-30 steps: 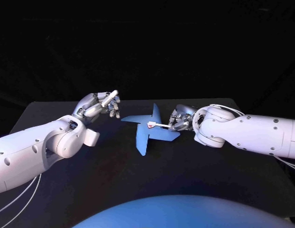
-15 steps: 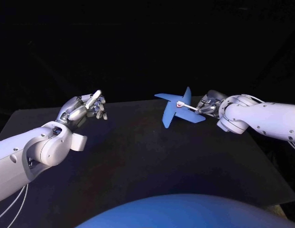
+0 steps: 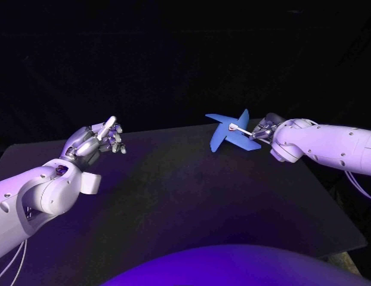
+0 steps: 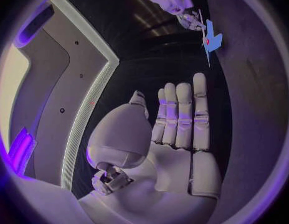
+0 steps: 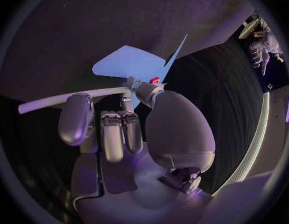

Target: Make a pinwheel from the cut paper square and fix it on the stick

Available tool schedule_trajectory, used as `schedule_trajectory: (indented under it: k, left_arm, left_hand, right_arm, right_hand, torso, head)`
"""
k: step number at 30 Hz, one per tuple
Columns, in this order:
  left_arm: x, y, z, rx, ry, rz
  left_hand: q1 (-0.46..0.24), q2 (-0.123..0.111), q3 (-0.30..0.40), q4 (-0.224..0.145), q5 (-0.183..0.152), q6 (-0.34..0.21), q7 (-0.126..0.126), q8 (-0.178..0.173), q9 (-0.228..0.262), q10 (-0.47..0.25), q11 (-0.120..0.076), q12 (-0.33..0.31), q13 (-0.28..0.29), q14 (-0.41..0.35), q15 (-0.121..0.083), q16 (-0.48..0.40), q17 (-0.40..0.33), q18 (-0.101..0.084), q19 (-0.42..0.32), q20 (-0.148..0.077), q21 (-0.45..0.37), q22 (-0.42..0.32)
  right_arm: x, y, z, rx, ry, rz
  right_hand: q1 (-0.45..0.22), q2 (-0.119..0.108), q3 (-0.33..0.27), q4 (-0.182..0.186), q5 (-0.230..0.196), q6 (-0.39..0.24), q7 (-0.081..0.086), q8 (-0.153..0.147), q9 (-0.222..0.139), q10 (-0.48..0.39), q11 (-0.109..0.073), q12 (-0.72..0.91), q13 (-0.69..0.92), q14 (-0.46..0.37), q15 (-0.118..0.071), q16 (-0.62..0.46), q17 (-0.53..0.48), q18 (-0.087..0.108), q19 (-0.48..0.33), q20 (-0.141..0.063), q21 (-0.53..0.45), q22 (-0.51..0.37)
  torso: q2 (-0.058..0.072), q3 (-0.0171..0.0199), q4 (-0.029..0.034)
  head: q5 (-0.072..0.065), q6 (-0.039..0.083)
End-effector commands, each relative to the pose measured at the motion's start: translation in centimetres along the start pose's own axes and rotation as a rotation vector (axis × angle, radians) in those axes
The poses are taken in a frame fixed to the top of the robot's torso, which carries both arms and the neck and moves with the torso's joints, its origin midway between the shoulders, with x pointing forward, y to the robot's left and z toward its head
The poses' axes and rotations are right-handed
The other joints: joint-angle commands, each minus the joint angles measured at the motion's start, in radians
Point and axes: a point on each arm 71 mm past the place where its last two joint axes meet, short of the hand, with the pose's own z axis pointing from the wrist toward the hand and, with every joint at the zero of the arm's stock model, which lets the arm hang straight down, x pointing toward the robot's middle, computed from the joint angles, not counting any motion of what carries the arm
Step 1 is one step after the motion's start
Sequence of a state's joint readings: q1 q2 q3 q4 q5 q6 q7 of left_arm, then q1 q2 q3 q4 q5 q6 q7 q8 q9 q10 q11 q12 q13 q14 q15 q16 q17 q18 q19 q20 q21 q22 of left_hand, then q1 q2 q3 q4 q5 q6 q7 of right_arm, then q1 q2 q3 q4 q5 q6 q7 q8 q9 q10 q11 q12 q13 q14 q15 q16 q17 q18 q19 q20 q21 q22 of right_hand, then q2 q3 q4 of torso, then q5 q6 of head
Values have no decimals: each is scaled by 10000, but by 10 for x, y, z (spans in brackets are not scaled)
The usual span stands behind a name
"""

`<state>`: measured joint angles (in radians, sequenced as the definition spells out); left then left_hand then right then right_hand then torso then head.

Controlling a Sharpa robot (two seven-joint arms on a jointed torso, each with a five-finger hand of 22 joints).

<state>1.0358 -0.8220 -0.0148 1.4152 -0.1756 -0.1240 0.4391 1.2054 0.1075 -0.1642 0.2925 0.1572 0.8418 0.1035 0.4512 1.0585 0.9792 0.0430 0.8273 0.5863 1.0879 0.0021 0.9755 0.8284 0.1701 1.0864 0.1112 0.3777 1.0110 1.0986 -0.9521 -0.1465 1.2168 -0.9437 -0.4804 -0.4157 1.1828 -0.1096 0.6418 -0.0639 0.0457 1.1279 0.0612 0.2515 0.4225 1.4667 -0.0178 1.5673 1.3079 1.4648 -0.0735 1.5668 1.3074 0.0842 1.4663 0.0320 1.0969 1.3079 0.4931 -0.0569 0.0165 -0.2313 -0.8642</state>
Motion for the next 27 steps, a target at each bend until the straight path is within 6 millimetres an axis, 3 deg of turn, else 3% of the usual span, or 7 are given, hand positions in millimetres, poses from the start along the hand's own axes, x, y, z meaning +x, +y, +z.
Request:
schedule_trajectory:
  k: [1,5,11,17,19,23,27]
  left_arm:
    - [1,0,1,-44,-6,-236]
    - [1,0,1,-85,-24,-256]
    - [0,0,1,-108,-74,-275]
    - [-2,0,0,-126,-133,-287]
    - [-2,1,0,-144,-148,-303]
    - [-3,1,0,-184,-174,-335]
    - [-4,1,0,-210,-200,-356]
  left_hand:
    - [40,64,-78,-3,-59,11,39,-58,-12,-49,32,-54,-22,-61,-32,-38,-12,117,67,4,-64,-20]
    - [40,64,-78,-3,-59,11,39,-58,-12,-49,32,-54,-22,-61,-32,-38,-12,117,67,4,-64,-20]
    - [33,76,-107,-3,-66,10,42,-59,-20,-48,34,-54,-35,-64,-31,-54,-23,117,77,5,-78,-33]
    - [30,83,-125,-3,-70,8,43,-60,-25,-49,35,-55,-44,-61,-30,-58,-21,117,83,6,-88,-41]
    - [30,83,-125,-3,-70,8,43,-60,-25,-49,35,-55,-44,-61,-30,-58,-21,117,83,6,-88,-41]
    - [22,96,-152,-2,-78,6,46,-61,-32,-48,37,-55,-55,-61,-29,-69,-26,117,92,7,-101,-53]
    - [22,96,-152,-2,-78,6,46,-61,-32,-48,37,-55,-55,-61,-29,-69,-26,117,92,7,-101,-53]
  right_arm:
    - [6,-3,3,596,140,165]
    - [11,-7,8,1184,117,80]
    - [15,-13,13,1800,-124,194]
    - [20,-12,14,1954,-144,310]
    - [23,-12,14,1991,35,221]
    - [27,-13,13,2001,395,42]
    - [30,-13,12,1957,550,-53]
  right_hand:
    - [-122,9,21,-35,31,150,-112,40,19,1041,-55,35,2629,1060,-58,40,2634,-26,40,-34,-61,1524]
    - [-146,-3,25,-43,33,138,-113,39,23,1041,-54,35,2629,1060,-56,40,2634,-22,33,-33,-93,1517]
    - [-235,-49,21,-56,28,110,-111,40,36,1041,-51,35,2629,1060,-54,40,2634,-6,10,-31,-194,1492]
    - [-1341,-1024,-606,200,27,-826,304,-547,-233,1041,296,35,2629,1060,141,40,2634,47,-120,81,-687,1373]
    - [-1464,-1172,-973,304,27,-1092,397,-716,-302,1041,383,35,2629,1060,272,40,2634,113,-274,174,-1195,1255]
    - [-1299,-1175,-1679,463,27,-1727,592,-1056,-436,859,557,-377,2387,1060,446,40,2634,197,-484,354,-1767,1126]
    - [-1160,-1215,-2349,645,24,-2190,728,-1184,-548,716,695,-638,2229,1060,569,40,2634,248,-602,478,-2079,1062]
  torso:
    - [-3,-5,22]
    - [-5,-23,19]
    - [-16,-16,20]
    - [-10,-10,11]
    - [-12,-18,10]
    - [-7,-22,-3]
    - [-11,-11,-4]
  head:
    - [-77,38]
    - [-132,66]
    - [-163,107]
    - [-201,130]
    - [-232,118]
    - [-261,124]
    - [-256,134]
